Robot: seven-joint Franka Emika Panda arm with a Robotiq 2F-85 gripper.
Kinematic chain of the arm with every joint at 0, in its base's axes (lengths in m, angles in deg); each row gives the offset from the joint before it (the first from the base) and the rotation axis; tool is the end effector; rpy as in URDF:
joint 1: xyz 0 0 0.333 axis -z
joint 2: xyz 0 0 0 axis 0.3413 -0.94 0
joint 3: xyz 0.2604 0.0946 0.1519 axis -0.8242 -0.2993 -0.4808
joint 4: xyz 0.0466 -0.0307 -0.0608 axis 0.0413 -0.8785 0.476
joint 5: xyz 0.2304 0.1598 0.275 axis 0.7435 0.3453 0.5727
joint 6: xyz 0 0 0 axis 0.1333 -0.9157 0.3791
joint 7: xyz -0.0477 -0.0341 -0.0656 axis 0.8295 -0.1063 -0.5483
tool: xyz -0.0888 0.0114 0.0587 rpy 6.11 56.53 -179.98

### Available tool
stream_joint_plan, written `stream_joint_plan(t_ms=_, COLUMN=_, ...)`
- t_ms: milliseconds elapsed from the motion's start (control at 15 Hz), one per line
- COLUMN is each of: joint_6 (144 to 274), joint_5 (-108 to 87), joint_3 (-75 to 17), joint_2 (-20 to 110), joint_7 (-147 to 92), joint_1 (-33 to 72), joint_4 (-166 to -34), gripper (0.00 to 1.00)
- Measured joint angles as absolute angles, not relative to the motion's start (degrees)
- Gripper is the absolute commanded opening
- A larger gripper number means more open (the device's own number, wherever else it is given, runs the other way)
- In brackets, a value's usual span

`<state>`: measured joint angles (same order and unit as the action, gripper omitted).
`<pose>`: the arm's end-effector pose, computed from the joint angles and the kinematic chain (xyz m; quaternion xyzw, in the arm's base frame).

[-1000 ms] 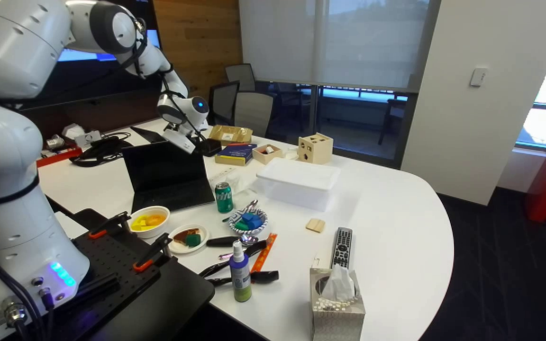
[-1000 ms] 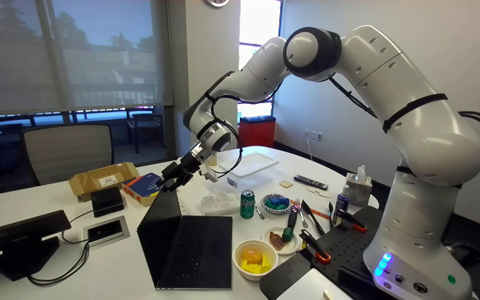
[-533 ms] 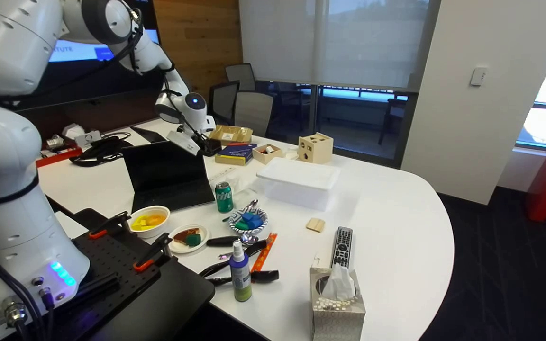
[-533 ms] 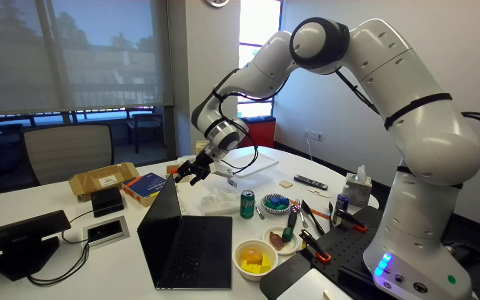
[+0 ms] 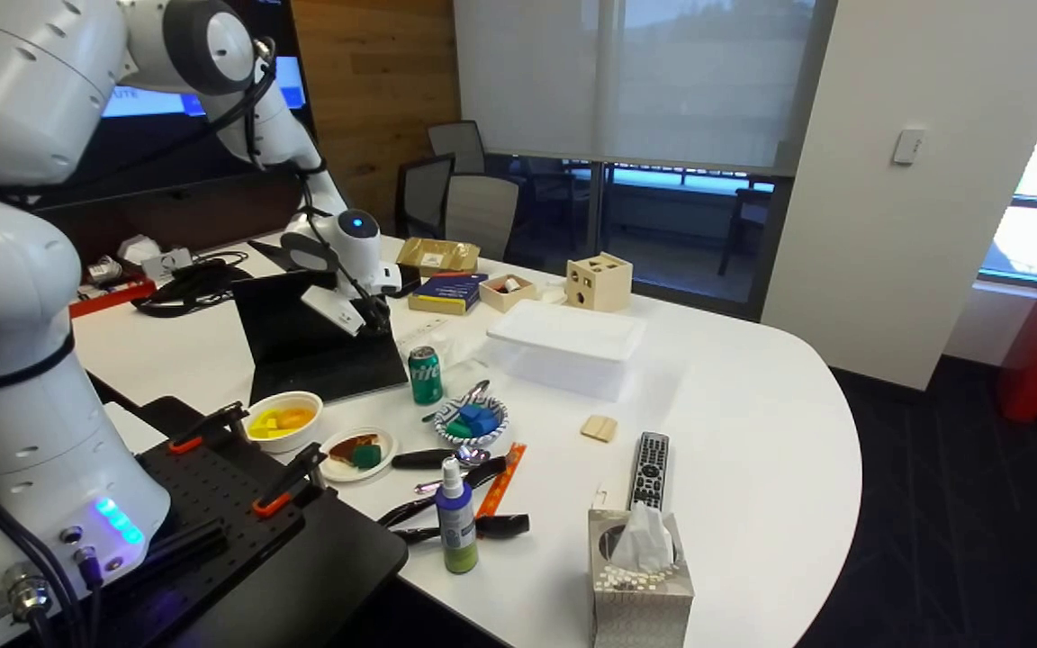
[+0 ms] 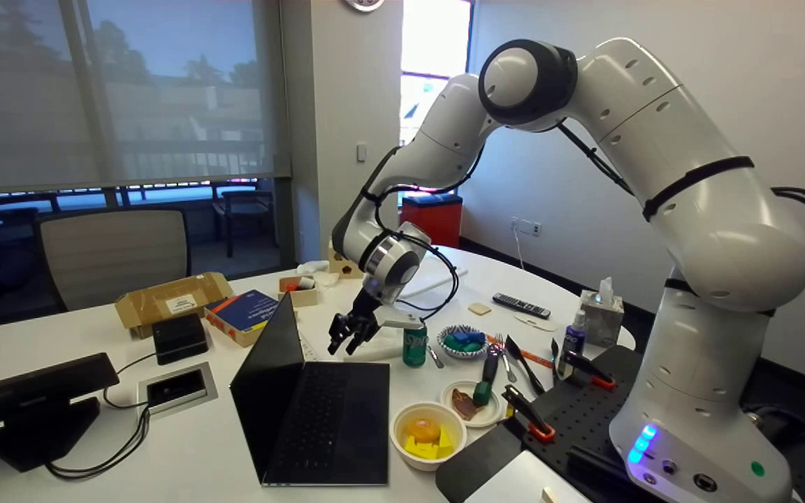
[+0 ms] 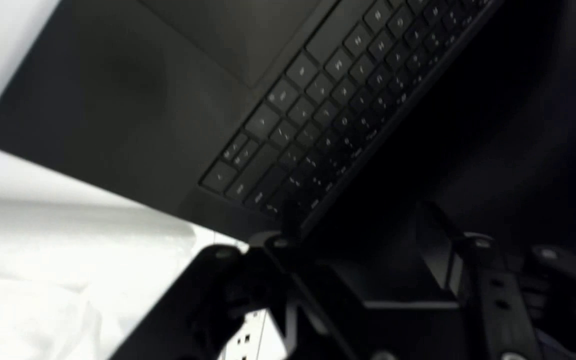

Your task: Open the laptop, then press a key on the keyboard

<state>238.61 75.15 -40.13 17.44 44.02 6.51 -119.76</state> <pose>0.5483 0.1518 0.0712 -0.9644 -0.0418 -0.1300 0.2265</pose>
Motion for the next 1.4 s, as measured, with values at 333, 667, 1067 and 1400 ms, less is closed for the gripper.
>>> stream_joint_plan(t_ms=333, joint_6=238.6, joint_5=66.4, joint_3=-37.7, joint_2=14.1, joint_7=32.2, joint_1=2.2, joint_4=-121.1, gripper=0.00)
stream_joint_plan(t_ms=667, joint_6=238.3, joint_5=55.6, joint_3=-34.9, joint_2=11.9, joint_7=19.9, joint_1=-2.6, joint_4=-121.0, gripper=0.00)
stream_joint_plan(t_ms=1067, joint_6=238.3, joint_5=31.8, joint_3=-39.4, joint_2=11.4, joint_7=1.0, joint_1=1.5, joint_4=-120.7, gripper=0.00)
stream_joint_plan(t_ms=1400, joint_6=238.2, joint_5=16.0, joint_3=-44.2, joint_2=9.6, joint_7=-10.0, joint_1=7.0, joint_4=-119.3, gripper=0.00)
